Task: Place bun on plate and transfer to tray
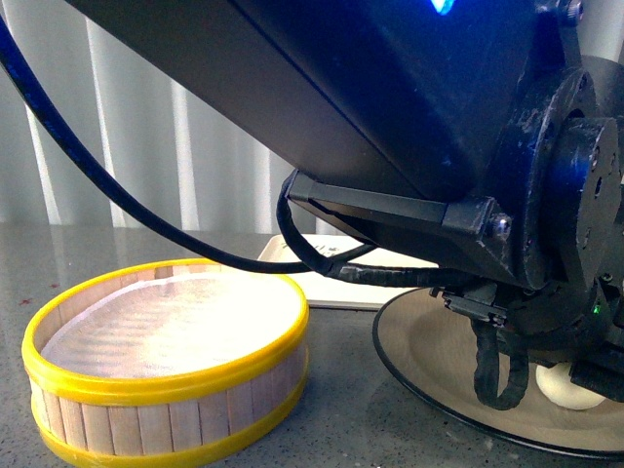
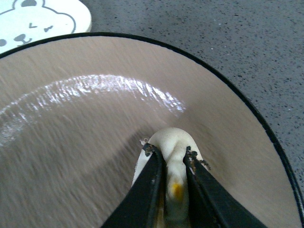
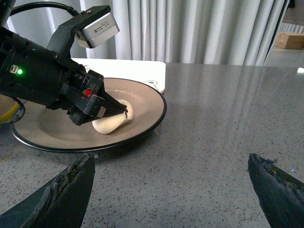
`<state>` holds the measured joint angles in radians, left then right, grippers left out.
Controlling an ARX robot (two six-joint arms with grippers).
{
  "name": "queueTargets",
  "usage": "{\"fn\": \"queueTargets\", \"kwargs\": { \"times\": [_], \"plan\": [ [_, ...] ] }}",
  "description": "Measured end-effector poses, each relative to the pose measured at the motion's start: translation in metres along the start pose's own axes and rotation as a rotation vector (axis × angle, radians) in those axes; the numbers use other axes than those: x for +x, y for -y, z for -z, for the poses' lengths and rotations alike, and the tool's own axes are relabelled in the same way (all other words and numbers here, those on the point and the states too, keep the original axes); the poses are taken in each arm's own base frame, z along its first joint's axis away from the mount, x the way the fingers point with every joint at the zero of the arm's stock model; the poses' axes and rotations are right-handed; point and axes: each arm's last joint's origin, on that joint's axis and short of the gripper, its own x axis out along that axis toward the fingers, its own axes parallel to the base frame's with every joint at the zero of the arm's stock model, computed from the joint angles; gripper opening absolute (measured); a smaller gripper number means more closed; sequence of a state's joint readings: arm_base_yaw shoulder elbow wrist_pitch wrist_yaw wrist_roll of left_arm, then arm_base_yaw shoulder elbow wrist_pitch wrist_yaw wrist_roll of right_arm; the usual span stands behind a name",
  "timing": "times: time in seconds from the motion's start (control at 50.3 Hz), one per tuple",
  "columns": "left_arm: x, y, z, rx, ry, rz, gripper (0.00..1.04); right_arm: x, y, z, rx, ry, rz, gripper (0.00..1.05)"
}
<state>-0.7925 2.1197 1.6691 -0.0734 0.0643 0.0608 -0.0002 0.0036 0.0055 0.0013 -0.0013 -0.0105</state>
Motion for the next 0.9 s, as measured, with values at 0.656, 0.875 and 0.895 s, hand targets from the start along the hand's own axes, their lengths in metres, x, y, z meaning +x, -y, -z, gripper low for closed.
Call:
{"fn": "queueTargets", "kwargs": {
  "times": [0.656, 0.875, 0.895],
  "plan": [
    [-0.017, -0.010, -0.009, -0.055, 0.030, -0.037, 0.98, 0.000, 0.000, 0.000, 0.000, 0.000, 0.000, 0.96],
    [-0.022, -0.016, -0.008, -0.075, 0.033, -0.049, 0.98, 0.000, 0.000, 0.000, 0.000, 0.000, 0.000, 0.96],
    [-0.024, -0.019, -0.010, -0.082, 0.040, -0.056, 0.98, 0.000, 0.000, 0.000, 0.000, 0.000, 0.000, 0.96]
  ]
}}
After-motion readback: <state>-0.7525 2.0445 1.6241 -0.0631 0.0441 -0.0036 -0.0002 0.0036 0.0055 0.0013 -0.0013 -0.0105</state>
